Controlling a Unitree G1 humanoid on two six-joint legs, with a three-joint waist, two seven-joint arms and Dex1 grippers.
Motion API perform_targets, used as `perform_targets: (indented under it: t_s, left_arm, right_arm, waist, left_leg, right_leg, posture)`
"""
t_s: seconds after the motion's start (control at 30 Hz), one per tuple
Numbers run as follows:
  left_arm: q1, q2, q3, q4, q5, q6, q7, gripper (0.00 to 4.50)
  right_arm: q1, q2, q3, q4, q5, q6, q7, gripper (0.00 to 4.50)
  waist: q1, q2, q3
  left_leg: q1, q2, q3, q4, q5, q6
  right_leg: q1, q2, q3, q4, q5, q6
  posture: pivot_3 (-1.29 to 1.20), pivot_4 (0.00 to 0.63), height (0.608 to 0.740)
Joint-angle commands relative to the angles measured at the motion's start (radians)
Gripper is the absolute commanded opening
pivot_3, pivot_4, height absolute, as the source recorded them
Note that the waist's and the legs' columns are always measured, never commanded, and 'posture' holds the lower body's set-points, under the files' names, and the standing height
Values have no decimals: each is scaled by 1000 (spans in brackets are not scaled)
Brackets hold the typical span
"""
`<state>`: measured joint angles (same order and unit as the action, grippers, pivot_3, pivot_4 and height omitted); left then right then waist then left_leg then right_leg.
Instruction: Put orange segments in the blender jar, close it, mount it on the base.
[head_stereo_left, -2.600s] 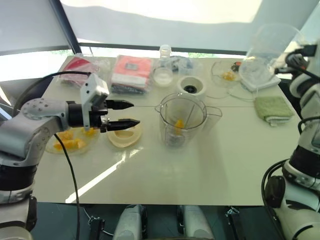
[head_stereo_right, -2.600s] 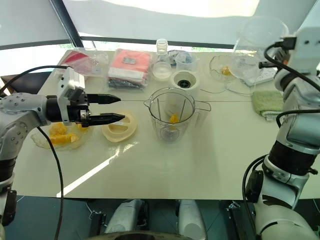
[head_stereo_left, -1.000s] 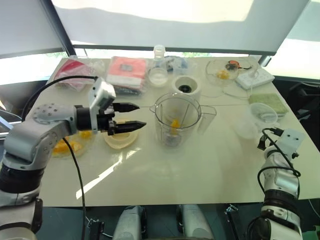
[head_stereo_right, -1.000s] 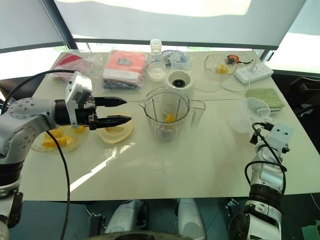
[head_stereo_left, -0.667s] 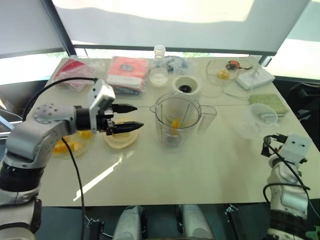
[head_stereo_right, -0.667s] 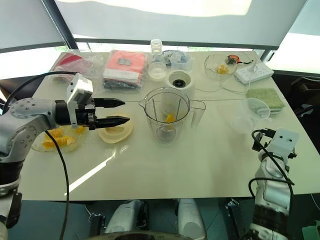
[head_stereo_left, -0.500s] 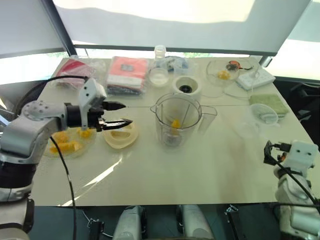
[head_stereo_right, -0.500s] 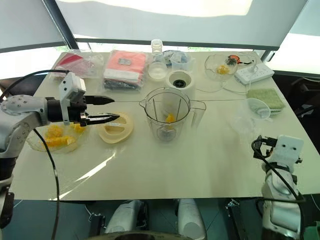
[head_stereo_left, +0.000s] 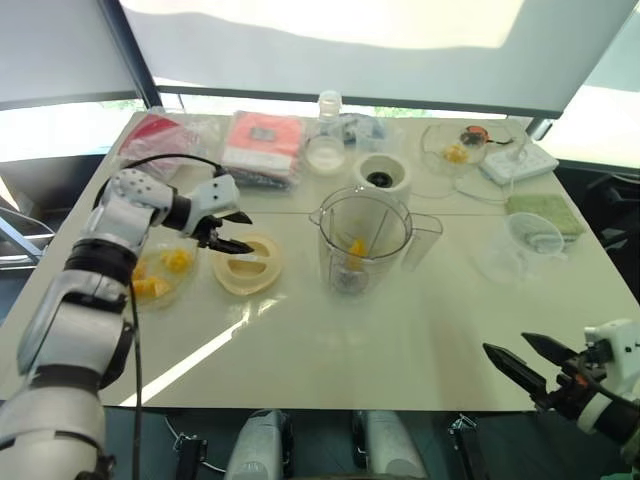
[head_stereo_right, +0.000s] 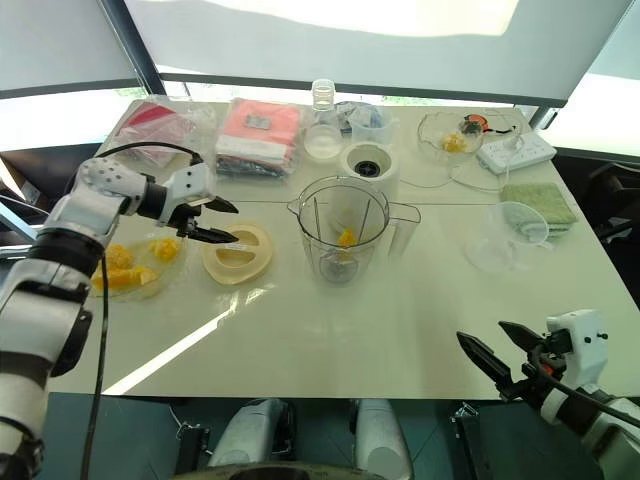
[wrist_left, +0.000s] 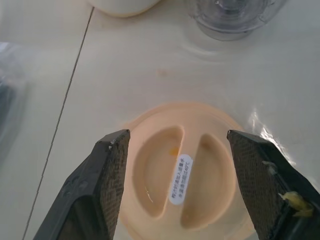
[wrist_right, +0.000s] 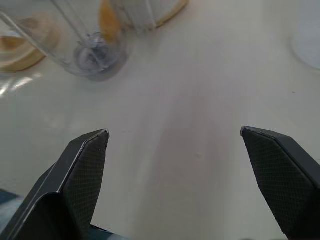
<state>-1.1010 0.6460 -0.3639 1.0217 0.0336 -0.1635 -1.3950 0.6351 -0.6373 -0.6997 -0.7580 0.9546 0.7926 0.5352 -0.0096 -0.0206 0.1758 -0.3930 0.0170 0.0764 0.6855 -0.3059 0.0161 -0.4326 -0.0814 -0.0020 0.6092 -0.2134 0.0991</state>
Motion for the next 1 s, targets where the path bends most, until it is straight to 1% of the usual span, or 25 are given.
perform_targets:
  t_s: [0.03, 0.17, 0.3, 0.43, 0.63, 0.73, 0.77, 0.8, 0.87, 0.9, 1.0]
  left_arm:
    - [-89, -35, -13, 152, 84, -83, 14, 3236]
    - [-135, -69, -71, 250, 211, -153, 41, 3236]
    - [-150, -88, -83, 287, 270, -171, 33, 3236]
    - [-141, -104, -99, 305, 329, -178, 45, 3236]
    - [-103, -139, -109, 327, 400, -149, 120, 3236]
    - [-73, -150, -113, 337, 426, -121, 174, 2479]
    - [-64, -153, -111, 339, 432, -111, 190, 2017]
    - [-49, -157, -109, 341, 435, -100, 212, 1423]
    - [-30, -159, -106, 343, 442, -91, 237, 430]
    - [-27, -159, -105, 342, 444, -92, 240, 221]
    - [-33, -160, -82, 339, 428, -88, 243, 231]
  right_arm:
    - [2, -9, -12, -104, 66, 8, -47, 4435]
    - [-23, 16, 47, -185, 102, -4, -149, 4435]
    - [-40, 20, 90, -211, 118, -9, -216, 4435]
    - [-49, 21, 126, -216, 116, -19, -250, 4435]
    - [-78, 4, 151, -200, 118, -26, -275, 4435]
    - [-98, -12, 156, -190, 120, -24, -282, 4500]
    - [-105, -18, 156, -185, 120, -24, -284, 4500]
    - [-114, -27, 153, -175, 118, -23, -280, 4500]
    - [-127, -40, 150, -160, 113, -22, -273, 4500]
    - [-133, -45, 149, -153, 110, -22, -271, 4500]
    - [-152, -56, 159, -133, 102, -23, -268, 4500]
  waist:
    - [2, -1, 0]
    - [2, -2, 0]
    - [3, -6, 1]
    - [5, -7, 0]
    - [21, -7, 0]
    - [20, -7, 0]
    - [22, -8, -1]
    - [22, -8, -2]
    - [22, -5, -7]
    - [23, -4, -9]
    - [22, -2, -12]
  left_leg:
    - [0, 0, 0, 0, 0, 1]
    - [-1, 0, 0, 0, -1, 2]
    - [-1, 2, 0, 0, -1, 2]
    - [-1, 3, 0, 0, -1, 2]
    - [-1, 3, 1, 0, -1, 2]
    - [-1, 3, 1, 0, -1, 2]
    - [-1, 3, 1, 0, -1, 2]
    - [0, 3, 0, 0, -1, 2]
    - [2, 3, 0, 0, -1, 2]
    - [4, 3, 1, 0, -1, 2]
    - [5, 4, 0, 1, -1, 2]
  right_leg:
    - [0, 0, 0, 0, 0, 0]
    - [0, 0, 0, 0, 0, 1]
    - [-1, -1, 0, 0, 0, 1]
    - [0, -1, 0, 0, 0, 1]
    - [-1, -1, 0, 0, 0, 1]
    - [-1, -1, 0, 0, 0, 1]
    - [0, -1, -1, 1, 0, 1]
    - [0, -1, -1, 1, 0, 1]
    - [1, -1, -1, 1, 0, 1]
    - [3, -1, -1, 1, 0, 1]
    - [5, -1, -1, 1, 0, 0]
  posture:
    - [0, 150, 740]
    - [0, 150, 740]
    - [0, 150, 740]
    - [0, 150, 740]
    - [0, 150, 740]
    - [0, 150, 740]
    - [0, 150, 740]
    - [0, 150, 740]
    - [0, 150, 740]
    - [0, 150, 740]
    - [0, 150, 740]
